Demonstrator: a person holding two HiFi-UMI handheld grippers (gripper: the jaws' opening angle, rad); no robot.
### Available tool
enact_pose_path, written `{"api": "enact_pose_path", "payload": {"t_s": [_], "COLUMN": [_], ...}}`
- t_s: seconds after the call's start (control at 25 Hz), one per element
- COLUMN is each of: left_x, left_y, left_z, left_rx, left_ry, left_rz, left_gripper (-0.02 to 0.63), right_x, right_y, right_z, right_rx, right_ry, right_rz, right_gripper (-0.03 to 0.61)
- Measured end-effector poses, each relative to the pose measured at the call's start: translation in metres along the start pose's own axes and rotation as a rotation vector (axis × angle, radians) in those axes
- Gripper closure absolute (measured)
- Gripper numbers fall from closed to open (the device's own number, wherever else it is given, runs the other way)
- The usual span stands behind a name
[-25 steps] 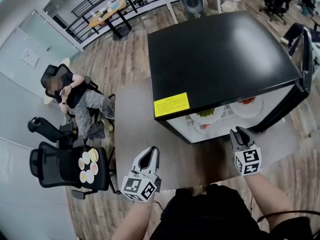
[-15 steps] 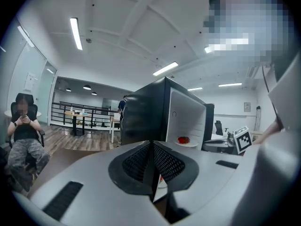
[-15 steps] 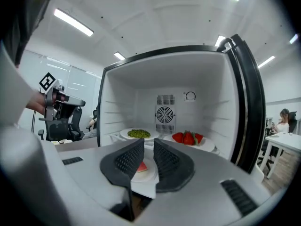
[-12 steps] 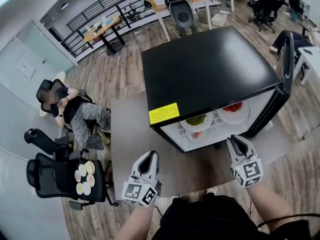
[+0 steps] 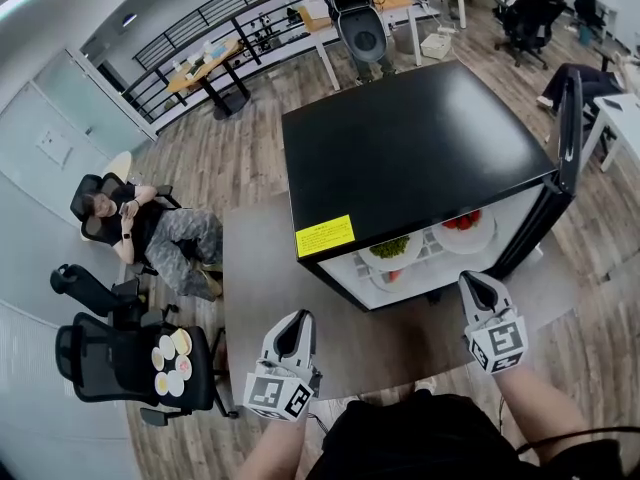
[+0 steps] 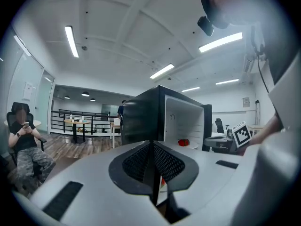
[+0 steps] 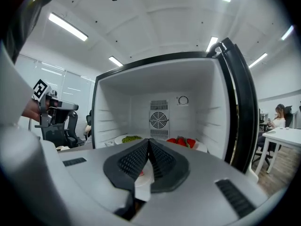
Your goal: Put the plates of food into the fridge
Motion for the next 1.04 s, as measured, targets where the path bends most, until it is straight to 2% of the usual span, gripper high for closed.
{"api": "enact_pose_path", "payload": {"t_s": [0.24, 0.76, 1.04], "left_x": [-0.008, -0.009, 0.001], "left_y": [-0.002, -0.013, -0.012], "left_z": [-0.002, -0.005, 0.006], "left_rx": [-0.014, -0.022, -0.043], "left_ry": [-0.012, -0.014, 0.003], "left_rz": [-0.004, 0.025, 0.020], "left_gripper": [0.583, 0.583, 0.583], "right_x": [-0.004, 0.008, 0.014], "right_y": [-0.004, -0.007, -0.019], "right_z": [-0.005, -0.022, -0.021], "right_rx": [-0.015, -0.007, -0.027], "right_ry": [-0.012, -0.043, -0.058], "right_rz": [0.036, 0.058, 0.090], "right_gripper": [0.572, 0.572, 0.571]}}
Point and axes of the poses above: the fingertips, and each gripper's own axes: x backward along the fingers, y to its left, z out of its underside, the point moved 5 cm from there along x, backward along the fingers
